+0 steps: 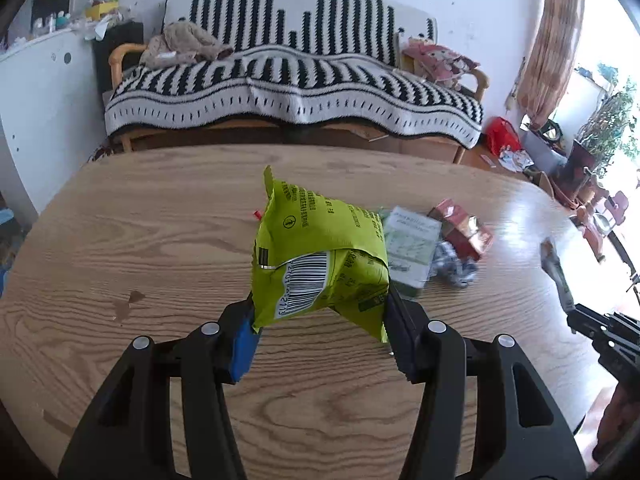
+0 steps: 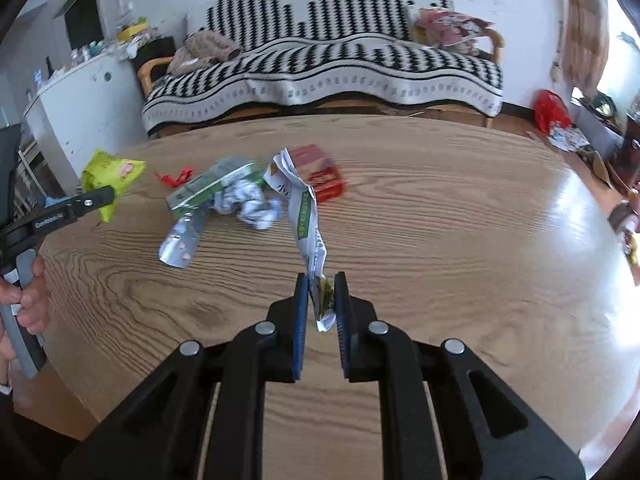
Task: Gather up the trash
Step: 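Carry both items to the black bin and open both tools to drop them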
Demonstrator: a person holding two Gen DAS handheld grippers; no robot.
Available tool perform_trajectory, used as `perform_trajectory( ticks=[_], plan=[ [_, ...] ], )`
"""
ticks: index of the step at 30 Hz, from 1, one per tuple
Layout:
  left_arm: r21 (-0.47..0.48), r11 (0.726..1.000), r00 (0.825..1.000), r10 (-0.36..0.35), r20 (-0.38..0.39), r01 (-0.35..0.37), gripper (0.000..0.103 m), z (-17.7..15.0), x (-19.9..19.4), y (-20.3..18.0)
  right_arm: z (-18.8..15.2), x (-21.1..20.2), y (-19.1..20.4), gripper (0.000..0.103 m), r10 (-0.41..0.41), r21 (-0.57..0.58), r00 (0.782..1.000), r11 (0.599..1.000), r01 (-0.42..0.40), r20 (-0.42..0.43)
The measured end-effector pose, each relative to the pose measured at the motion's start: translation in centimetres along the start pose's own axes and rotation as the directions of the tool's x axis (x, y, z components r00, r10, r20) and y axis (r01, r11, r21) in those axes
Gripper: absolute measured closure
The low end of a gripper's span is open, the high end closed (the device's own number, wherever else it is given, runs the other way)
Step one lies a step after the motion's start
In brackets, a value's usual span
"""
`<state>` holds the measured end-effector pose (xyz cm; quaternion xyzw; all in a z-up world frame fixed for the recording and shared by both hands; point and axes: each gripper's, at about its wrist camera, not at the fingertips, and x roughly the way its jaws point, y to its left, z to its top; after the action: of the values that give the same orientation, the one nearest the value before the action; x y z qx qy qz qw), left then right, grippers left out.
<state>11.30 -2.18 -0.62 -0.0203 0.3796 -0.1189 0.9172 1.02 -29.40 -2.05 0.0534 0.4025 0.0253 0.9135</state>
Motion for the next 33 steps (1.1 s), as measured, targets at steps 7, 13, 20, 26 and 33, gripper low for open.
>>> perform_trajectory(
  ticks=[7,13,20,26,33],
  plan=[
    [0.072,0.992,0.995,-0.100,0.009,0.100,0.049,-0.9,-2.1,-6.8,-2.7,-6.0,-7.8,0.089,-0.091,0.091,0.996,0.992,0.089,0.020],
    [0.185,0.954,0.971,-0.238,-0.017,0.237,0.049,-3.3,-3.3,-16.6,-6.6,-11.4,-15.8,0.089,-0.192,0.196,0.981,0.963,0.185,0.019],
    [0.324,0.851,0.910,-0.402,-0.104,0.413,0.049,-8.2,-4.9,-29.3,-12.6,-17.7,-25.0,0.089,-0.297,0.366,0.955,0.888,0.277,-0.001],
    [0.413,0.738,0.845,-0.489,-0.216,0.533,0.049,-13.9,-5.4,-39.5,-17.6,-21.1,-30.6,0.093,-0.354,0.471,0.934,0.818,0.331,-0.042],
    [0.375,0.673,0.769,-0.531,-0.356,0.638,0.049,-20.6,-4.4,-47.0,-21.9,-22.1,-34.6,0.094,-0.321,0.550,0.941,0.770,0.324,-0.105]
  ],
)
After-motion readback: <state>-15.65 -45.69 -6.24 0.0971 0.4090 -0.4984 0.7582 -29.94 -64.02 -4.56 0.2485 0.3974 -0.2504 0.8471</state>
